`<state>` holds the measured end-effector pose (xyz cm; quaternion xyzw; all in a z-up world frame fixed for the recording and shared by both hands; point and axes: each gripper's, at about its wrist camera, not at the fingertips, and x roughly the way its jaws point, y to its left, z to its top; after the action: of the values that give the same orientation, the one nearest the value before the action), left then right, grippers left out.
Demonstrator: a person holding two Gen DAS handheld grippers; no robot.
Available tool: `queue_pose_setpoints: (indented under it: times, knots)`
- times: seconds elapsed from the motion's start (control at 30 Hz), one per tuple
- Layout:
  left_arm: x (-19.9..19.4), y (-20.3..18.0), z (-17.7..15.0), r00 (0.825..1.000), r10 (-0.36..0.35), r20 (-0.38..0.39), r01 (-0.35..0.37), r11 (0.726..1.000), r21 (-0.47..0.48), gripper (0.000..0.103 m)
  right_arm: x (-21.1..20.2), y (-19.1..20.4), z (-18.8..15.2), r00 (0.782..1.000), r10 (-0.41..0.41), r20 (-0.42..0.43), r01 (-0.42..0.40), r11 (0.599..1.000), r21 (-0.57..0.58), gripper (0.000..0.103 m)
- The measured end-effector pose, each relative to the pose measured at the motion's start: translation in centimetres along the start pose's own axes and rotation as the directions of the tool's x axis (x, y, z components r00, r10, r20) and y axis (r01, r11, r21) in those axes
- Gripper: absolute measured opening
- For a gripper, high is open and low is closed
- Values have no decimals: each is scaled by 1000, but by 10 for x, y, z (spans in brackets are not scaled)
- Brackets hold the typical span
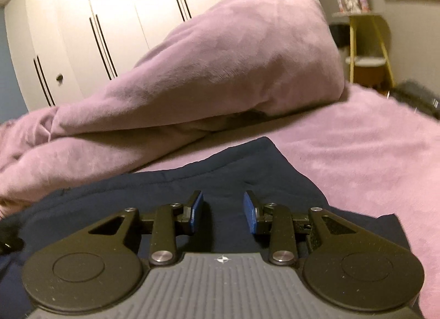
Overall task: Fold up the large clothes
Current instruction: 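Lay the lifted side over the jacket and open both grippers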
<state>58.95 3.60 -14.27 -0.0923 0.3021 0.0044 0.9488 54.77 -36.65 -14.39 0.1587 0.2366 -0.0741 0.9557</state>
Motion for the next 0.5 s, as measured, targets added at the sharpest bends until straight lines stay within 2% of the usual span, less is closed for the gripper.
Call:
queue_pose_setpoints:
  times: [0.07, 0.13, 0.2, 0.23, 0.27, 0.3, 0.33, 0.37, 0.4, 0.43, 0.5]
  knots:
    - [-13, 1, -5, 1000, 18, -2, -18, 1000, 20, 93, -9, 13, -3, 1000, -7, 8, 7, 999, -54, 54]
    - [-32, -3, -10, 1000, 22, 13, -23, 998, 61, 93, -25, 31, -5, 1000, -12, 13, 13, 991, -130, 56]
    - [-51, -12, -18, 999, -1, 41, -4, 994, 114, 96, -45, 53, -8, 997, 74, 0, -73, 976, -204, 56]
    - [-59, -15, -23, 998, -19, 60, 10, 989, 150, 96, -56, 65, -14, 990, 144, -13, -143, 960, -239, 55]
    - [-65, -18, -28, 997, -4, 79, -11, 982, 187, 96, -63, 74, -19, 982, 188, -25, -188, 947, -262, 56]
    - [-68, -18, -32, 996, 42, 80, -58, 975, 215, 96, -67, 82, -26, 980, 193, -49, -199, 941, -275, 56]
    - [-69, -13, -33, 995, 82, 63, -94, 971, 221, 96, -66, 85, -31, 982, 173, -82, -189, 940, -283, 56]
    - [-72, -4, -31, 996, 81, 43, -88, 975, 205, 96, -64, 81, -35, 985, 135, -106, -160, 947, -280, 54]
    - [-79, 9, -29, 997, 65, 35, -70, 981, 178, 96, -64, 71, -34, 989, 105, -108, -130, 958, -257, 52]
    - [-87, 22, -27, 996, 76, 40, -81, 984, 158, 96, -67, 58, -31, 992, 78, -98, -98, 969, -225, 50]
    - [-102, 48, -25, 986, 164, 29, -167, 974, 154, 96, -85, 25, -19, 998, 4, -69, -15, 985, -169, 50]
